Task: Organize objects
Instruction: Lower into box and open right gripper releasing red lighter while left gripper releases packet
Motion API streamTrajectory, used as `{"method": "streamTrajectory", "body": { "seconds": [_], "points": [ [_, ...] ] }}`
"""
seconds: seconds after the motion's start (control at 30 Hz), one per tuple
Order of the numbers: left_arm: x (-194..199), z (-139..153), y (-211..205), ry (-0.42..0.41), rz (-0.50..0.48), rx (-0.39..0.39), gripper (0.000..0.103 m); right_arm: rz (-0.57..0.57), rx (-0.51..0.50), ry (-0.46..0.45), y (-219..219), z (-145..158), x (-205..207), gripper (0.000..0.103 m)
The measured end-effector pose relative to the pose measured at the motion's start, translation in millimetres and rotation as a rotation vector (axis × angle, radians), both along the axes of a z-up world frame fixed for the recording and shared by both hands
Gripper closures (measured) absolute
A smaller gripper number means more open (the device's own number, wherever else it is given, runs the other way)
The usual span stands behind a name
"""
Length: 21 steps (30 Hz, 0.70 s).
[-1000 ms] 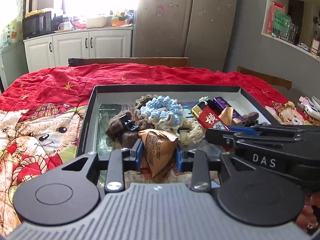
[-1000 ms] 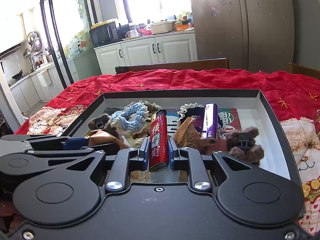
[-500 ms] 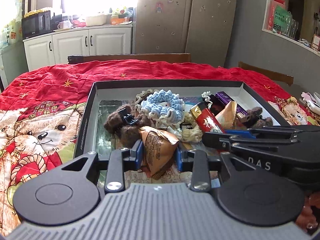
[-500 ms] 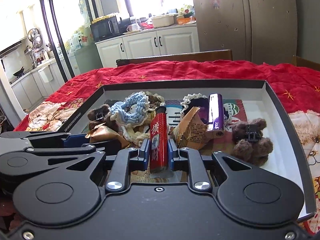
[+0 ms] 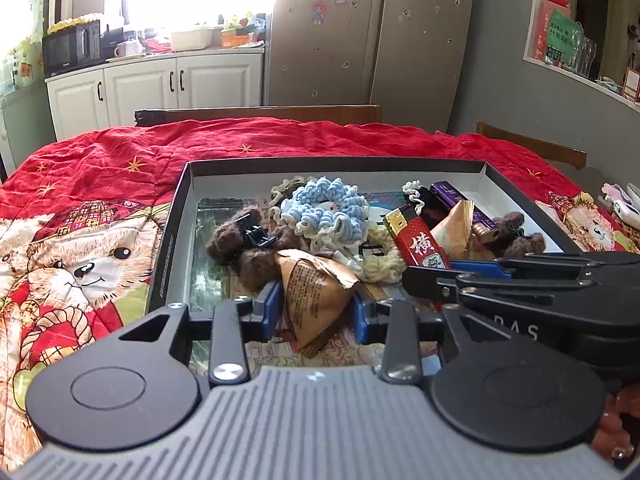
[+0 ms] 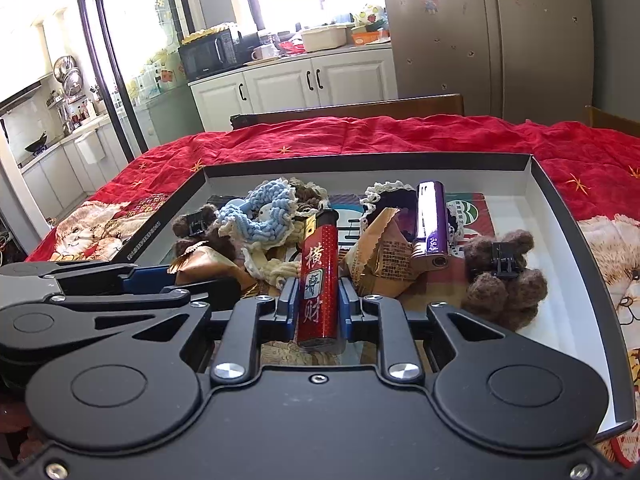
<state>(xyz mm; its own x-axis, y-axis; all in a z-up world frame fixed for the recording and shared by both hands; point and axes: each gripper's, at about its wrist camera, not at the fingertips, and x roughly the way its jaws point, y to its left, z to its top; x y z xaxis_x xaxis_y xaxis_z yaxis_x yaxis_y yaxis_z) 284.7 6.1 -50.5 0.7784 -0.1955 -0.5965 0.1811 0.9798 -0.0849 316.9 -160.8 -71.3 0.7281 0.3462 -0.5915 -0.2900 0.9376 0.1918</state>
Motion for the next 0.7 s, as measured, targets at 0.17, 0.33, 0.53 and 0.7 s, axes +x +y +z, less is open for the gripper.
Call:
{"method": "streamTrajectory", "body": {
  "seconds": [0.17,0.33,0.53,0.7],
  "points": [
    [-0.8,1.5,-0.1,-0.004,-0.001,-0.003,0.050,-0.006,0.019,0.003,-1.9,1.3,0.0,0.082],
    [-1.7,3.2,0.3,-0.006,-0.004,-0.007,0.049,-0.008,0.033,-0.004,-4.9,4.8,-3.3,0.080],
    [-5.2,6.7,1.3,-0.014,-0.011,-0.007,0.048,-0.008,0.042,-0.024,-6.4,10.3,-9.5,0.077],
    [-8.7,10.9,2.6,-0.025,-0.014,-0.011,0.046,-0.010,0.050,-0.040,-9.1,14.5,-14.4,0.075]
  ]
}}
